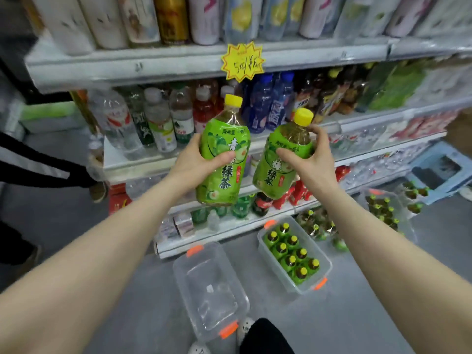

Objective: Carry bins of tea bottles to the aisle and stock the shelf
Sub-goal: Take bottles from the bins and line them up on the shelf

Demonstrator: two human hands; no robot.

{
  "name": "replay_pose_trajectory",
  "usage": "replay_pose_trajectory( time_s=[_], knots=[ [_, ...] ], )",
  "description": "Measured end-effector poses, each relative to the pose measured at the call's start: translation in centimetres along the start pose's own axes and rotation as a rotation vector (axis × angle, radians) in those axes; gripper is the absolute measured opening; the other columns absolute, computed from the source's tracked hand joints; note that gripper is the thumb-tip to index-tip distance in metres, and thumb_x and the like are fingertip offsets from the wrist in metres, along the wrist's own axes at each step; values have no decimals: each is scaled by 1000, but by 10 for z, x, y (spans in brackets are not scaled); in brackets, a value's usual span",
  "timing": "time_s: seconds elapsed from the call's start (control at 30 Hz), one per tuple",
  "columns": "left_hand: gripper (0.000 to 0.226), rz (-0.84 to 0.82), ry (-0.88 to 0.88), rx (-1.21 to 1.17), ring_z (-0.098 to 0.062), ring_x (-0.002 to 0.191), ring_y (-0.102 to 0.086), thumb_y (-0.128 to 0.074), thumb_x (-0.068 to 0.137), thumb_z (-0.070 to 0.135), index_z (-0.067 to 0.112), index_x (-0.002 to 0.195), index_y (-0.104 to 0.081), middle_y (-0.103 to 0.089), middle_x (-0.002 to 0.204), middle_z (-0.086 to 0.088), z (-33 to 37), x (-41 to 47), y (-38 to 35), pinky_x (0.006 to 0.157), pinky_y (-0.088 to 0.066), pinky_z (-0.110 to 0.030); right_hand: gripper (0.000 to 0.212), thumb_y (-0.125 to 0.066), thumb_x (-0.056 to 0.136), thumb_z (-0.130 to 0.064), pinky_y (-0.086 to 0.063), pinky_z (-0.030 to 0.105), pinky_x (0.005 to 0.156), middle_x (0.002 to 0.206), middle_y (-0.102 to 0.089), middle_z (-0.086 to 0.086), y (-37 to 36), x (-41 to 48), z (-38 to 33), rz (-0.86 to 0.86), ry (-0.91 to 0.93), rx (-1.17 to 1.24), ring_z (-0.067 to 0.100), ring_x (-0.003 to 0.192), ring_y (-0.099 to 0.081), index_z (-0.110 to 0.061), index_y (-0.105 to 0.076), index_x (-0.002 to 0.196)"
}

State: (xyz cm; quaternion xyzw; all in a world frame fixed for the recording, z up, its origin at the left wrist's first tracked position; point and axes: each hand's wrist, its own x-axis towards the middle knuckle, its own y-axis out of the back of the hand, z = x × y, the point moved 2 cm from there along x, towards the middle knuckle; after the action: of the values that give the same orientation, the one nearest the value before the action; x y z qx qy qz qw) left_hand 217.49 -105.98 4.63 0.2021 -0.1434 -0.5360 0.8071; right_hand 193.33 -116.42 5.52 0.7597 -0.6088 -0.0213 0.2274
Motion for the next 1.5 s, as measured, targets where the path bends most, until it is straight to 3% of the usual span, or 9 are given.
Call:
replay_pose_trajectory(
  time_s=[0.23, 0.4, 0.57, 0.7, 0.8, 0.9, 1.07, 1.3, 1.5],
  knots=[
    [93, 112, -248, 21, -10, 105, -63, -73, 54, 80, 32, 129, -48, -65, 118, 12, 127, 26, 38, 95, -49, -33, 59, -76, 83, -43, -49, 41, 102, 119, -63, -15, 57, 67, -92, 114, 269, 53, 5, 109, -62, -31, -46, 133],
    [102, 231, -360, 37, -9, 108, -63, -68, 55, 84, 29, 137, -46, -64, 124, 13, 211, 52, 55, 98, -48, -33, 56, -67, 92, -42, -36, 17, 101, 130, -50, -22, 91, 128, -152, 81, 429, 60, -7, 118, -48, -30, -42, 140],
    [83, 338, -407, -78, -4, 98, -69, -71, 54, 80, 35, 123, -57, -70, 110, 15, 275, 89, 73, 95, -55, -40, 60, -71, 82, -58, -45, 45, 107, 134, -57, -8, 125, 204, -218, 61, 571, 177, 12, 123, -55, -38, -48, 133],
    [112, 442, -414, -93, -13, 119, -61, -66, 51, 89, 28, 142, -44, -60, 135, 7, 312, 110, 93, 105, -47, -44, 69, -80, 64, -68, -51, 49, 100, 130, -63, 2, 143, 265, -277, 30, 672, 388, 24, 118, -63, -41, -55, 123],
    [125, 540, -399, -67, -20, 127, -54, -65, 49, 91, 26, 150, -33, -51, 145, 1, 332, 116, 106, 108, -43, -48, 65, -81, 64, -67, -50, 49, 101, 133, -61, 1, 147, 301, -316, -28, 742, 452, 24, 120, -61, -39, -57, 118],
    [108, 620, -400, -51, -15, 119, -56, -65, 60, 84, 24, 146, -37, -56, 131, 9, 348, 122, 117, 108, -41, -43, 67, -79, 66, -67, -54, 46, 97, 127, -63, 1, 137, 332, -337, -90, 780, 409, 21, 114, -64, -38, -53, 121],
    [125, 693, -321, -53, -22, 130, -52, -63, 44, 97, 31, 148, -38, -51, 146, 4, 361, 140, 126, 110, -39, -53, 58, -73, 88, -38, -54, 14, 74, 112, -58, -15, 108, 375, -333, -154, 777, 350, -8, 86, -64, -22, -48, 138],
    [124, 753, -294, -40, -23, 129, -51, -62, 48, 95, 29, 149, -35, -50, 146, 2, 366, 166, 130, 110, -39, -53, 60, -75, 87, -32, -57, 22, 70, 120, -58, -1, 71, 421, -327, -215, 678, 434, 2, 85, -69, -18, -45, 136],
    [114, 775, -306, -98, -19, 113, -64, -65, 43, 95, 32, 136, -50, -64, 127, 8, 362, 179, 130, 101, -49, -49, 68, -69, 89, -44, -51, 46, 101, 130, -57, 1, 66, 437, -330, -284, 725, 204, 20, 112, -62, -26, -34, 144]
  ],
)
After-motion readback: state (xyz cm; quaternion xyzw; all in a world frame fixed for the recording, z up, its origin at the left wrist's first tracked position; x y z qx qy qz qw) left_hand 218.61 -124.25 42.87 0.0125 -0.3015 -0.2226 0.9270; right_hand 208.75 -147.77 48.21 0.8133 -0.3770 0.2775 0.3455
